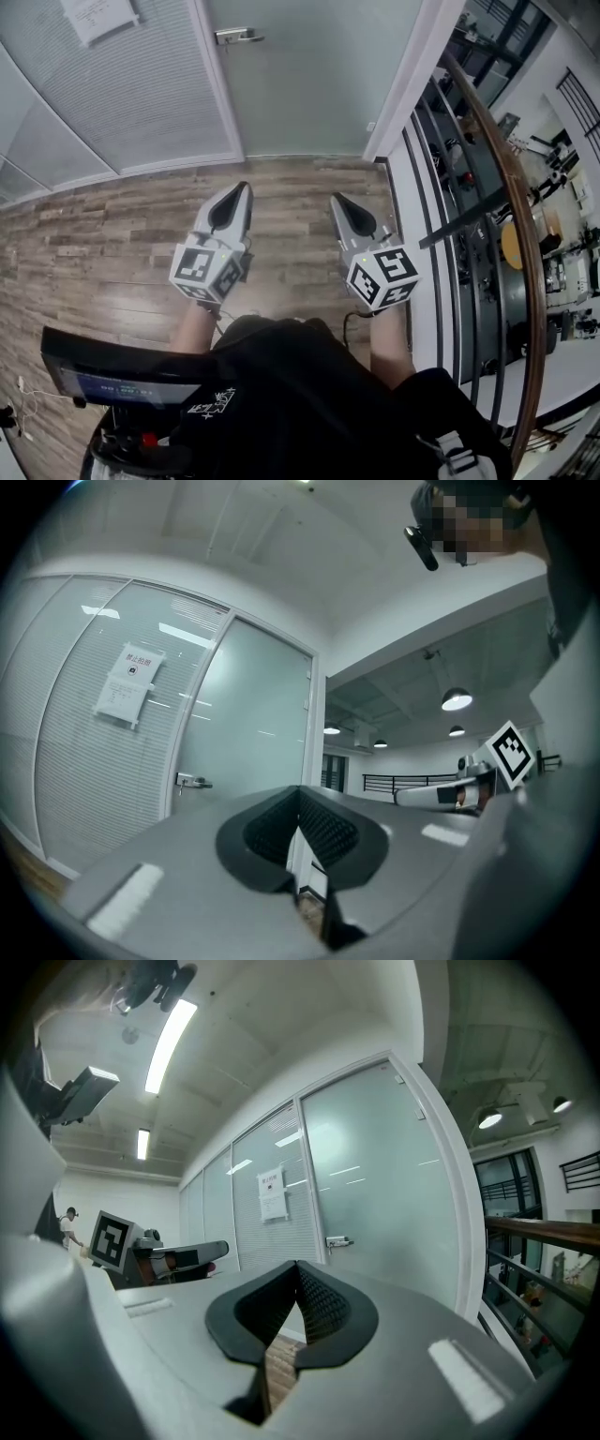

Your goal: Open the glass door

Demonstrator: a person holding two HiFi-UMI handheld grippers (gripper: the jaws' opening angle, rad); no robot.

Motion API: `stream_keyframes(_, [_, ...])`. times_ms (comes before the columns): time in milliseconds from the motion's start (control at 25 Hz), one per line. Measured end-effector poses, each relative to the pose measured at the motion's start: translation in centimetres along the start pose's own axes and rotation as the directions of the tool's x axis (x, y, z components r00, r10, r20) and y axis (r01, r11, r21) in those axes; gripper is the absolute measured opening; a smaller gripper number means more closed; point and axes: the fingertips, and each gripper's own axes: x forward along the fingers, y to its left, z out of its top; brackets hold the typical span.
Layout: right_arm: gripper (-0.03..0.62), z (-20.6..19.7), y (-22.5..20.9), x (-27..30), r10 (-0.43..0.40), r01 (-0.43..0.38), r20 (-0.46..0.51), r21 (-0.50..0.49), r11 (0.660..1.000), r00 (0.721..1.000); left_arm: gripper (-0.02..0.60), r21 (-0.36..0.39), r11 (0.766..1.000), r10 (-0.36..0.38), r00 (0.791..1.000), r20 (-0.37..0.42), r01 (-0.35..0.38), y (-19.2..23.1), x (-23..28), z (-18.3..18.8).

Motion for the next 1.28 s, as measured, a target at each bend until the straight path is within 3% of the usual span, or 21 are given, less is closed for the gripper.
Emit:
stream_keyframes(320, [0.003,-0.9,-1.2,-1.1,0.026,-0.025,-0.017,0.027,0.999,1.000,0.000,0.006,1.000,0.019,1.000,-0.021,-0.019,-1.7,0.1,-0.6])
stream_keyframes(800, [0.002,-1.2,-1.1,0.6,0.061,-0.060,-0.020,0.035,0.998,0.998,0.000,-0.009,0.999,0.045,0.999,-0.008,-0.045,-0.6,0.3,-0.7])
stream_keyframes(1280, [0.003,-0.8,-1.7,6.9,0.069,-0.069,-0.057,0.010,0.998,0.996,0.000,-0.033,0.998,0.055,0.998,-0.023,-0.055,5.2,3.4,-1.5])
